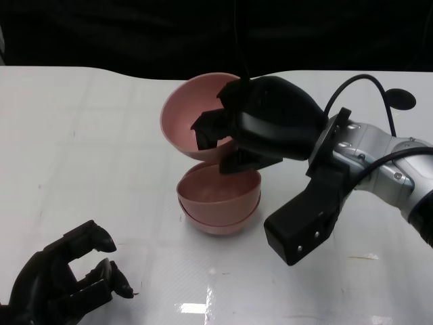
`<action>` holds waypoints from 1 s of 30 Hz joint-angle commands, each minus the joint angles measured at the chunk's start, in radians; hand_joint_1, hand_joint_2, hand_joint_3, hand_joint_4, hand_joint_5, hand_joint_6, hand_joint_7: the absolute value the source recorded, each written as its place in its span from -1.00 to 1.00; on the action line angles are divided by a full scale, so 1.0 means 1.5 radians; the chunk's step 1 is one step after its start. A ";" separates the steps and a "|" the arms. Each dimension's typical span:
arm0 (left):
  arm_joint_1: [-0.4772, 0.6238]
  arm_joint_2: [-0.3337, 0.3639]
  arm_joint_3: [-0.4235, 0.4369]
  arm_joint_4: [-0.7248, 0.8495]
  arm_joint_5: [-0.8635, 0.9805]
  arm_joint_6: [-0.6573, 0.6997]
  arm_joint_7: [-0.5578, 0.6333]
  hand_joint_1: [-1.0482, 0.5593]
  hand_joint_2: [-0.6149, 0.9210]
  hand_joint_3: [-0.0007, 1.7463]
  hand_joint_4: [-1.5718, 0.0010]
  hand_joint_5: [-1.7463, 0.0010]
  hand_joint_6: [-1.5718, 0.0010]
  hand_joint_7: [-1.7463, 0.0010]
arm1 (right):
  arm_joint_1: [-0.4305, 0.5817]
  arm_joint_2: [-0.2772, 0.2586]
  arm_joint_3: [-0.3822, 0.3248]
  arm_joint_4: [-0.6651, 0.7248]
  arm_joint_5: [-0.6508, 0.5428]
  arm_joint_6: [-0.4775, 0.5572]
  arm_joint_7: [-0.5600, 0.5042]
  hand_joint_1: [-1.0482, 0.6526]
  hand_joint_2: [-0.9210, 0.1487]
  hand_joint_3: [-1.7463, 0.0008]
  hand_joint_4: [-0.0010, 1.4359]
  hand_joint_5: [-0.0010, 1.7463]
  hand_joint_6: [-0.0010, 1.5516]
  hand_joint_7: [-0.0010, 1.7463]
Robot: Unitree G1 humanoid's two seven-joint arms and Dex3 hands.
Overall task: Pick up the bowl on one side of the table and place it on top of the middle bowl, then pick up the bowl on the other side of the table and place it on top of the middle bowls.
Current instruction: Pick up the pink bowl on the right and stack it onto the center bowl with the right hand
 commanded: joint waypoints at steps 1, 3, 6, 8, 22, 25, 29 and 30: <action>0.002 0.007 0.006 -0.002 0.003 -0.010 -0.005 0.50 0.84 0.53 0.00 -1.00 0.14 -1.00 | 0.013 -0.008 0.005 -0.012 -0.001 -0.005 -0.001 -0.10 -0.90 0.75 0.29 1.00 0.04 0.32; 0.001 0.007 0.006 -0.001 0.003 -0.009 -0.004 0.50 0.84 0.53 0.00 -1.00 0.14 -1.00 | 0.018 -0.010 0.007 -0.017 -0.007 -0.007 -0.003 -0.10 -0.90 0.73 0.28 1.00 0.06 0.27; 0.000 0.008 0.007 0.000 0.001 -0.005 -0.003 0.49 0.84 0.53 0.01 -1.00 0.14 -1.00 | 0.031 -0.010 0.009 -0.033 -0.014 -0.003 -0.009 -0.10 -0.85 0.67 0.29 1.00 0.02 0.46; 0.000 0.008 0.007 0.000 0.001 -0.005 -0.004 0.49 0.83 0.53 0.01 -1.00 0.14 -1.00 | 0.039 -0.011 0.008 -0.047 -0.017 0.000 -0.004 -0.10 -0.83 0.66 0.29 1.00 0.01 0.49; -0.002 0.013 0.009 0.005 0.010 -0.007 -0.007 0.51 0.84 0.54 0.02 -1.00 0.16 -1.00 | 0.105 -0.029 -0.005 -0.120 -0.001 -0.009 0.025 -0.04 -0.61 0.53 0.29 1.00 -0.07 0.65; -0.001 0.014 0.009 0.005 0.010 -0.010 -0.010 0.51 0.84 0.53 0.02 -1.00 0.16 -1.00 | 0.109 -0.032 -0.007 -0.119 -0.003 -0.010 0.025 -0.05 -0.55 0.44 0.29 1.00 -0.14 0.78; 0.001 0.013 0.008 -0.002 0.011 -0.005 -0.006 0.51 0.85 0.53 0.03 -1.00 0.16 -1.00 | 0.111 -0.035 -0.006 -0.113 -0.007 -0.005 0.026 -0.05 -0.52 0.41 0.27 1.00 -0.17 0.79; 0.001 0.012 0.008 -0.004 0.010 -0.001 -0.002 0.52 0.86 0.53 0.03 -1.00 0.16 -1.00 | 0.111 -0.035 -0.007 -0.109 -0.007 -0.004 0.025 -0.05 -0.52 0.40 0.27 1.00 -0.17 0.79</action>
